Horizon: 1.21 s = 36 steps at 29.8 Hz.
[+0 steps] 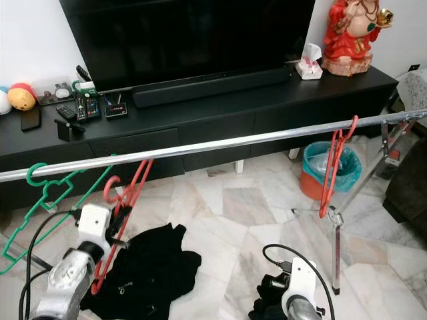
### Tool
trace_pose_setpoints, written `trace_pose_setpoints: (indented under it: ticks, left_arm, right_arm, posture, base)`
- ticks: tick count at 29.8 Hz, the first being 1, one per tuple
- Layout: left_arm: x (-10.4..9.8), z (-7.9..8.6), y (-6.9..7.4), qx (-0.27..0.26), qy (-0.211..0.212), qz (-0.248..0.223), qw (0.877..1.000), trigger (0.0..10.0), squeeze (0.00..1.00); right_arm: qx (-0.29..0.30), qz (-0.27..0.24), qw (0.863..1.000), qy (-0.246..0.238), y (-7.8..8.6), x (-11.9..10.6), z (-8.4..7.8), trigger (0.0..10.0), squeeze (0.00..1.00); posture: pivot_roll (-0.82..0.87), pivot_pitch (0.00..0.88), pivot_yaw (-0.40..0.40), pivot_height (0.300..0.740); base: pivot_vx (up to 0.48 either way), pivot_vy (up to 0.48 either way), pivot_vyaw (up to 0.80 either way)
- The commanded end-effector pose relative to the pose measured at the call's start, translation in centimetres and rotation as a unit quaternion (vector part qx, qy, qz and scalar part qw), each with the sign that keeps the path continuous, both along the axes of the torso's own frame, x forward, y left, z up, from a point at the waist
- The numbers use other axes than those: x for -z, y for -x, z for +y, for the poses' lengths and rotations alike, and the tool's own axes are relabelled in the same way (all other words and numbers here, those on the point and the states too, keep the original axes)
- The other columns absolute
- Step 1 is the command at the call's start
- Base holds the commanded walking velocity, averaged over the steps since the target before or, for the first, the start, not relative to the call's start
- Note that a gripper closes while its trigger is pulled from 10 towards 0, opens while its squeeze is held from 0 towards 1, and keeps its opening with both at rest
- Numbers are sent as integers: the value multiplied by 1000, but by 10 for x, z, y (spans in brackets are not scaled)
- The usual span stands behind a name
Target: Hang hanger
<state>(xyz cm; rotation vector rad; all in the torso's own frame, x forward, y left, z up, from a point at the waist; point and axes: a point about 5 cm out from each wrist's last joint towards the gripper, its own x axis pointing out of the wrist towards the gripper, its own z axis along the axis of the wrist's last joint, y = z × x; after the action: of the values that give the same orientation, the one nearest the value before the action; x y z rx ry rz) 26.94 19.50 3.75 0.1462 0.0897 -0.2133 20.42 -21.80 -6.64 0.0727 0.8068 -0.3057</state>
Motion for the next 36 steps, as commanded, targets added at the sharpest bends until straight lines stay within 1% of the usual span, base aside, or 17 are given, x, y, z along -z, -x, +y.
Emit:
trace_pose_setpoints:
  ticks: [1, 10, 17, 27, 30, 31, 33, 36]
  left_arm:
    - [0, 6, 2, -4, -7, 4, 1000, 10000, 0]
    - [-3, 3, -4, -4, -3, 7, 1000, 10000, 0]
    - [-2, -6, -7, 5, 6, 12, 1000, 10000, 0]
    - [-3, -5, -8, 5, 7, 12, 1000, 10000, 0]
    - [-3, -6, -8, 8, 7, 12, 1000, 10000, 0]
    - [-4, -7, -8, 9, 7, 11, 1000, 10000, 0]
    - [-4, -7, -8, 10, 6, 11, 1000, 10000, 0]
    - [-4, -7, -9, 9, 5, 11, 1000, 10000, 0]
  right_arm:
    - [1, -5, 1000, 1, -2, -1, 0, 10000, 0]
    - [10, -15, 1000, 2, -4, -4, -4, 10000, 0]
    - [9, -22, 1000, 5, -8, -7, -7, 10000, 0]
    - [11, -27, 1000, 6, -9, -7, -5, 10000, 0]
    - [3, -27, 1000, 14, -10, -8, -5, 10000, 0]
    - [-4, -25, 999, 23, -10, -8, -5, 10000, 0]
    - [-10, -25, 999, 29, -10, -8, -4, 10000, 0]
    - [-3, -28, 999, 23, -10, -8, -4, 10000, 0]
  posture:
    - [-24, 0, 39, 740]
    - [-21, 0, 39, 740]
    - [-22, 0, 41, 740]
    - [-21, 0, 44, 740]
    - [-21, 0, 47, 740]
    - [-19, 0, 49, 740]
    - [-19, 0, 49, 740]
    - [-18, 0, 50, 740]
  base:
    - [0, 0, 0]
    - [0, 0, 0]
    - [0, 0, 0]
    - [0, 0, 0]
    - [0, 0, 0]
    - [0, 0, 0]
    - [0, 0, 663]
    - [0, 0, 729]
